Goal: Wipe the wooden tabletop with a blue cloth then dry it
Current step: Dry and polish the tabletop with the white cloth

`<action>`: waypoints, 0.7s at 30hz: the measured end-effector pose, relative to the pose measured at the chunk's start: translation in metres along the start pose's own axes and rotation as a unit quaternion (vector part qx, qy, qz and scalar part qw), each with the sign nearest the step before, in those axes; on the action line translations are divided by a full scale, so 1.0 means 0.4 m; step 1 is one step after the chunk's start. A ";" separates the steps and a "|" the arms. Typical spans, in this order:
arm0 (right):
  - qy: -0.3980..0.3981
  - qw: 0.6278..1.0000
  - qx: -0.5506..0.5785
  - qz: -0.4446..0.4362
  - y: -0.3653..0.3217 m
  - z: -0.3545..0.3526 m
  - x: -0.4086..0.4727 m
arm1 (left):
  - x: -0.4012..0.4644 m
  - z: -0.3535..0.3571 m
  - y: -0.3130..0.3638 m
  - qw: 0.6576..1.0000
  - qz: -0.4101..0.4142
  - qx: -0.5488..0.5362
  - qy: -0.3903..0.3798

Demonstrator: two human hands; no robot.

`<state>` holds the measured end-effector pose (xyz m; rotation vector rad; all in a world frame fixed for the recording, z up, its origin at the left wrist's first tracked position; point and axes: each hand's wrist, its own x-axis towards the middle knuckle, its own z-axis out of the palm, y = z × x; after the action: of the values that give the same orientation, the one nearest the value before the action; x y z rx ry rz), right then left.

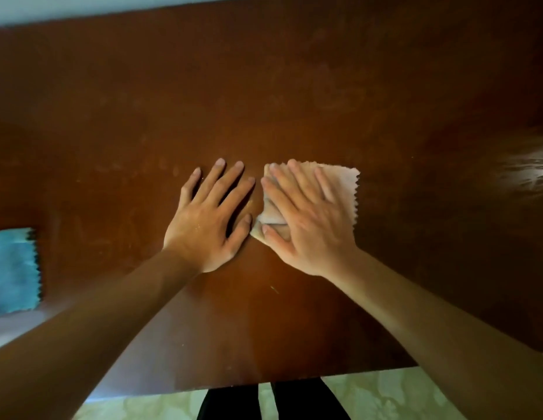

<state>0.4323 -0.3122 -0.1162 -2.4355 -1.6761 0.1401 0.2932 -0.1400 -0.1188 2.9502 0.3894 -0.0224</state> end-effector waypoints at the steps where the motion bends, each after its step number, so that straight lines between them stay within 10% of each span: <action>1: -0.002 1.000 -0.004 -0.009 0.010 -0.002 0.012 | 0.001 0.000 0.000 1.000 0.000 -0.006 0.002; 10: -0.025 0.997 -0.026 0.073 0.112 -0.037 0.287 | 0.004 -0.004 -0.002 0.999 0.001 -0.042 0.019; 21: 0.019 0.999 -0.038 -0.029 0.103 -0.016 0.162 | 0.113 -0.045 0.008 0.993 -0.040 -0.063 0.088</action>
<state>0.4945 -0.2665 -0.1168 -2.4235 -1.7660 0.0234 0.3376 -0.1286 -0.1020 2.8177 0.5137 0.2454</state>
